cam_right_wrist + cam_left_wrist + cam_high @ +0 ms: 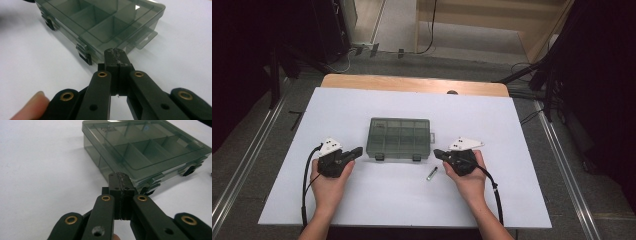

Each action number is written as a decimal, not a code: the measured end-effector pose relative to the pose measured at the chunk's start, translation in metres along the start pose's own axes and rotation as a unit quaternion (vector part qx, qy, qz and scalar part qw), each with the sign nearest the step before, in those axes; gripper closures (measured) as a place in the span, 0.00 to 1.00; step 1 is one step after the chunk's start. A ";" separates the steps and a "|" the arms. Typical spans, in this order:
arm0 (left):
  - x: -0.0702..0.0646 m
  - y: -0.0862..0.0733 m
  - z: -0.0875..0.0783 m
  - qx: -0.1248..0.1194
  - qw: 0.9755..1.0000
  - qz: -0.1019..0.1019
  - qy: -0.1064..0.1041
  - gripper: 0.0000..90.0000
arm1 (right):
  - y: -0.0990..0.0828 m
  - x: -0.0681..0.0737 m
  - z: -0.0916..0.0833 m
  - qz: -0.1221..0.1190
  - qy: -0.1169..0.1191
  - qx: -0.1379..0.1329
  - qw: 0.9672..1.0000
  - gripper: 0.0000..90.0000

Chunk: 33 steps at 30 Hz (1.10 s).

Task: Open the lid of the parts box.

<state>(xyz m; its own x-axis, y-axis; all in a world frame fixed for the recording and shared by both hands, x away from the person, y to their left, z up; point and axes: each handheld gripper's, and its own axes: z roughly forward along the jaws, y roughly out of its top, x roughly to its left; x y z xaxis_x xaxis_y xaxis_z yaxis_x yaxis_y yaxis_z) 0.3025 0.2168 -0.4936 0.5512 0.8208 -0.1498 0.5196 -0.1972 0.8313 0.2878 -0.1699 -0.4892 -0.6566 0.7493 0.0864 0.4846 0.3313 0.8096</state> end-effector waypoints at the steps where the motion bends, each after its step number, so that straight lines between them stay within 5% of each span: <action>1: 0.000 0.000 0.001 0.000 1.000 -0.001 -0.001 1.00 | -0.001 0.000 0.002 0.000 -0.001 0.005 1.000 1.00; 15: 0.002 -0.003 0.007 0.015 1.000 -0.008 0.001 1.00 | -0.006 0.002 0.013 -0.011 -0.006 0.030 0.999 1.00; 33: -0.003 -0.003 0.013 0.029 1.000 0.008 0.002 1.00 | -0.007 0.005 0.020 -0.019 -0.013 0.039 0.999 1.00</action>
<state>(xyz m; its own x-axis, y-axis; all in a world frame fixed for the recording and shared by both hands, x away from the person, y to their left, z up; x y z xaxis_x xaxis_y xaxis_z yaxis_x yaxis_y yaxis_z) 0.3074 0.2080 -0.5022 0.5579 0.8189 -0.1348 0.5477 -0.2413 0.8011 0.2921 -0.1570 -0.5059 -0.6602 0.7500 0.0405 0.5044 0.4029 0.7637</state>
